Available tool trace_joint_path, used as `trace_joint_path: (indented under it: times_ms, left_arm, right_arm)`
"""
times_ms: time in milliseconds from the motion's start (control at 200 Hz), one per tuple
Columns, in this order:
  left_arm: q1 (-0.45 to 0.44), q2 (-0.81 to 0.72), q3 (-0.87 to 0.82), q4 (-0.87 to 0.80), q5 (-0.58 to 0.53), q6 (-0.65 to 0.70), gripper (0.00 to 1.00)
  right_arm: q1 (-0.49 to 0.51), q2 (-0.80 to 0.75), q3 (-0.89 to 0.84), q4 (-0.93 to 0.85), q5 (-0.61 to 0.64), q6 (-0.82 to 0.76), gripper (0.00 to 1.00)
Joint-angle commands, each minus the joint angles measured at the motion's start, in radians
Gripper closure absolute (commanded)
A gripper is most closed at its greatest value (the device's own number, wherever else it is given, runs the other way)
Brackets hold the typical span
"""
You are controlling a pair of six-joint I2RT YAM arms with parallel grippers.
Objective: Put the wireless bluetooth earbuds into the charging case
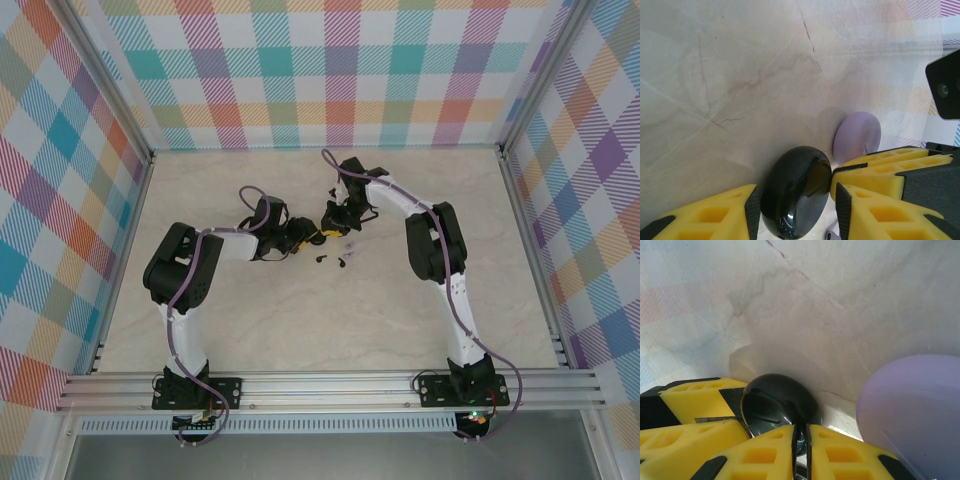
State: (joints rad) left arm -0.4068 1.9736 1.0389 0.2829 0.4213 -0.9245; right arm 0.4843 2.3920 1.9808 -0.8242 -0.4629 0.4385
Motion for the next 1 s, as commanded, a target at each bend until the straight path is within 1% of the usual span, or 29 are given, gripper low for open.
trace_joint_path:
  times_ms: [0,140,375,420,485,610,655,750,815,995]
  left_arm:
    - [-0.042,0.024,-0.002,-0.053,-0.009,0.004,0.53]
    - [-0.049,0.036,0.003,-0.037,0.001,-0.005,0.54]
    - [-0.049,0.049,0.007,-0.004,0.013,-0.029,0.62]
    - [-0.048,0.05,0.006,-0.001,0.014,-0.031,0.66]
    - [-0.049,0.051,0.006,0.0,0.014,-0.034,0.69]
    - [-0.049,0.044,0.003,-0.006,0.008,-0.032,0.8]
    - [-0.049,0.037,0.0,-0.012,0.001,-0.03,0.81]
    - [-0.049,0.016,-0.003,-0.036,-0.014,-0.012,0.83]
    - [-0.049,-0.006,-0.007,-0.051,-0.026,0.004,0.85]
    - [-0.045,-0.077,-0.003,-0.096,-0.042,0.07,0.85]
  right_arm:
    - [0.01,0.022,0.013,-0.007,-0.046,0.019,0.85]
    - [0.01,0.021,0.007,0.0,-0.061,0.025,0.85]
    - [0.01,0.019,0.0,0.001,-0.073,0.023,0.85]
    - [0.01,0.018,0.0,0.002,-0.074,0.022,0.85]
    - [0.01,0.016,0.0,0.003,-0.076,0.023,0.85]
    - [0.01,0.007,-0.004,0.005,-0.076,0.025,0.84]
    - [0.01,-0.004,-0.01,0.01,-0.072,0.026,0.83]
    - [0.008,-0.05,-0.03,0.025,-0.068,0.026,0.79]
    - [0.005,-0.096,-0.054,0.04,-0.059,0.025,0.77]
    - [-0.031,-0.254,-0.165,0.121,-0.044,0.041,0.69]
